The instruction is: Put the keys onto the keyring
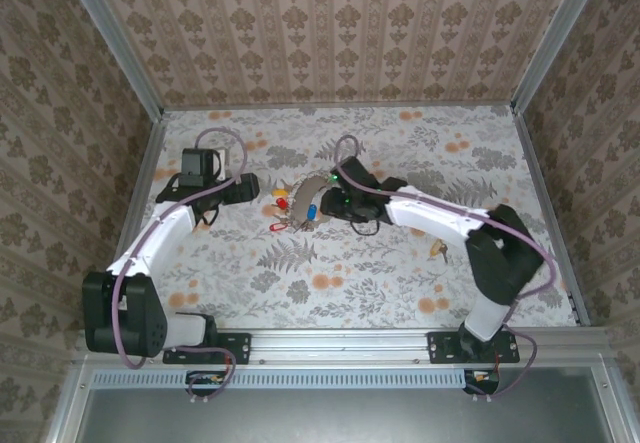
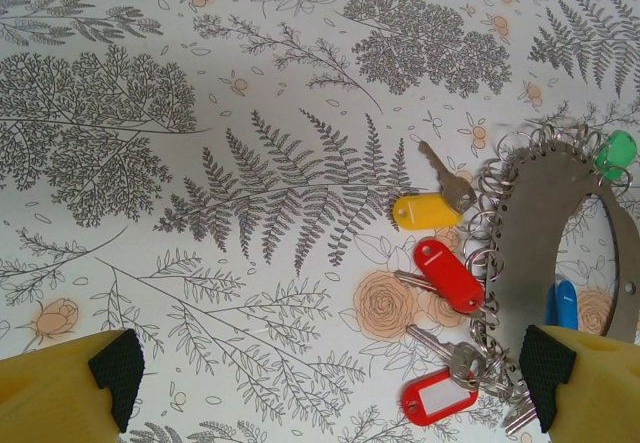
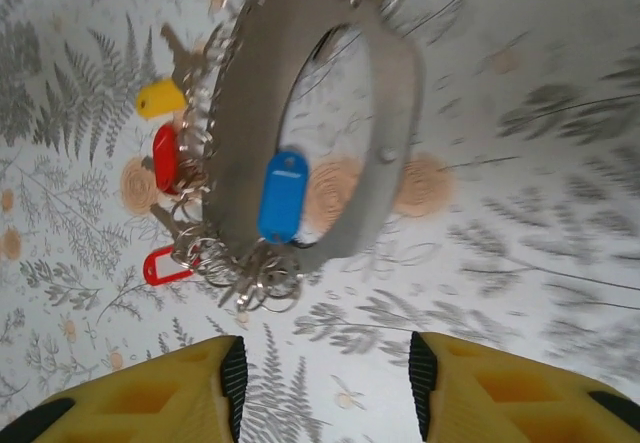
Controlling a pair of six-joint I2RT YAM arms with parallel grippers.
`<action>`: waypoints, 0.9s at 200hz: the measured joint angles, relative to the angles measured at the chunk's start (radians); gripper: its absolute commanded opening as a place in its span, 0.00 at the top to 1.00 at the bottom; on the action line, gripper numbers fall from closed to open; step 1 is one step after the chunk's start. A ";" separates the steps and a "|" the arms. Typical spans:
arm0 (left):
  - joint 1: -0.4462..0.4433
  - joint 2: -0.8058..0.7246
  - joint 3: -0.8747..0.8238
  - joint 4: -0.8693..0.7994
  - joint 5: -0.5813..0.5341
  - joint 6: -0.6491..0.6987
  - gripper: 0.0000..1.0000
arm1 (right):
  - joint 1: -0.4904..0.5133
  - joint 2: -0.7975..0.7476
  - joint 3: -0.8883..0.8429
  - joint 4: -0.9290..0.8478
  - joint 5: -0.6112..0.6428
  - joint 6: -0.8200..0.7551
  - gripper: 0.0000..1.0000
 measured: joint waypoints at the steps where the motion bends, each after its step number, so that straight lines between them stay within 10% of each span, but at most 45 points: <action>1: 0.000 0.000 0.000 -0.001 0.000 0.000 0.00 | 0.001 0.005 0.004 -0.001 -0.001 -0.001 0.52; 180: 0.000 0.010 0.005 -0.015 -0.038 -0.029 0.00 | 0.055 0.568 0.669 -0.432 0.212 0.012 0.53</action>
